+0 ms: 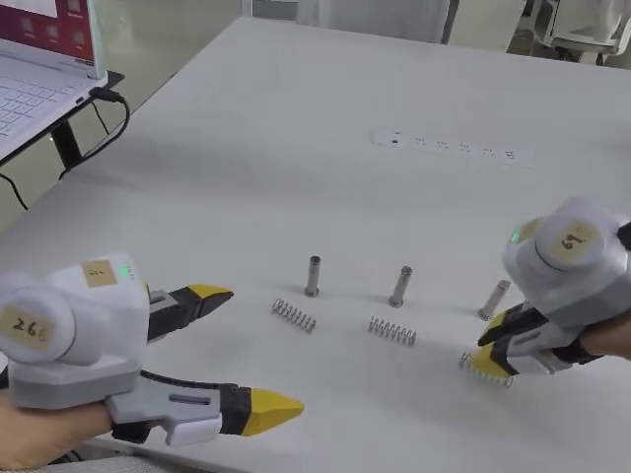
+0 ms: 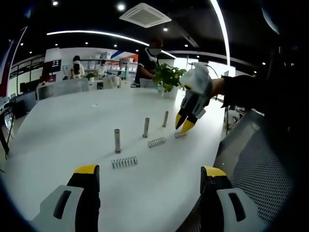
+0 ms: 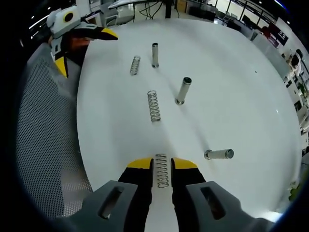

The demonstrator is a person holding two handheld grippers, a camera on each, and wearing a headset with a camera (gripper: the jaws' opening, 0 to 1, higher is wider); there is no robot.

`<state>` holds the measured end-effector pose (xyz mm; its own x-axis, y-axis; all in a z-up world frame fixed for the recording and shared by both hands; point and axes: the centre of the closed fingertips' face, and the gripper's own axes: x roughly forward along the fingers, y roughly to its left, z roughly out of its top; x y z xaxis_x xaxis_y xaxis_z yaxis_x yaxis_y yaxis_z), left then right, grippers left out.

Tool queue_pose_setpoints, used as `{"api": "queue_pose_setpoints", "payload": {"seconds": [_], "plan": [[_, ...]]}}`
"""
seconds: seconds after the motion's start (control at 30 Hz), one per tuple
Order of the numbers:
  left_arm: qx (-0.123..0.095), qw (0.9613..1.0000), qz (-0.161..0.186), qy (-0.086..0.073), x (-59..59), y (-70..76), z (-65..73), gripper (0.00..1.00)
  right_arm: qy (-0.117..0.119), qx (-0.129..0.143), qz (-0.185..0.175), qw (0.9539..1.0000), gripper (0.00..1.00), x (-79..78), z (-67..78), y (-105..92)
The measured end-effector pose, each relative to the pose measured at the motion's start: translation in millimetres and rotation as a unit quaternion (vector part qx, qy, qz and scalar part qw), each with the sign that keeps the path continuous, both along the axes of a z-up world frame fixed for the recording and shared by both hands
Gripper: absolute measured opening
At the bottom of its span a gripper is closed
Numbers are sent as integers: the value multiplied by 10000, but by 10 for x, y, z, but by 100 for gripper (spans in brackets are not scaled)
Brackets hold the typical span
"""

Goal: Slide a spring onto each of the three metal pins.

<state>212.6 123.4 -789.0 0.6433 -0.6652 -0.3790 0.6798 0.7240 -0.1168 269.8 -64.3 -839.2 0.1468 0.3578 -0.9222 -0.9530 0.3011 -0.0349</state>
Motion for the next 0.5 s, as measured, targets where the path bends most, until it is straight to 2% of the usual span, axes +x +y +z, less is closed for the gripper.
{"api": "queue_pose_setpoints", "payload": {"seconds": [0.3, 0.5], "plan": [[-20, 10000, 20, 11, 7, 11, -2, 82, 76, -433, 351, 9984, 12, 5, -150, -10], [-31, 10000, 19, 21, 8, 4, -5, 82, 152, -564, 440, 9973, 11, -4, -197, -19]]}}
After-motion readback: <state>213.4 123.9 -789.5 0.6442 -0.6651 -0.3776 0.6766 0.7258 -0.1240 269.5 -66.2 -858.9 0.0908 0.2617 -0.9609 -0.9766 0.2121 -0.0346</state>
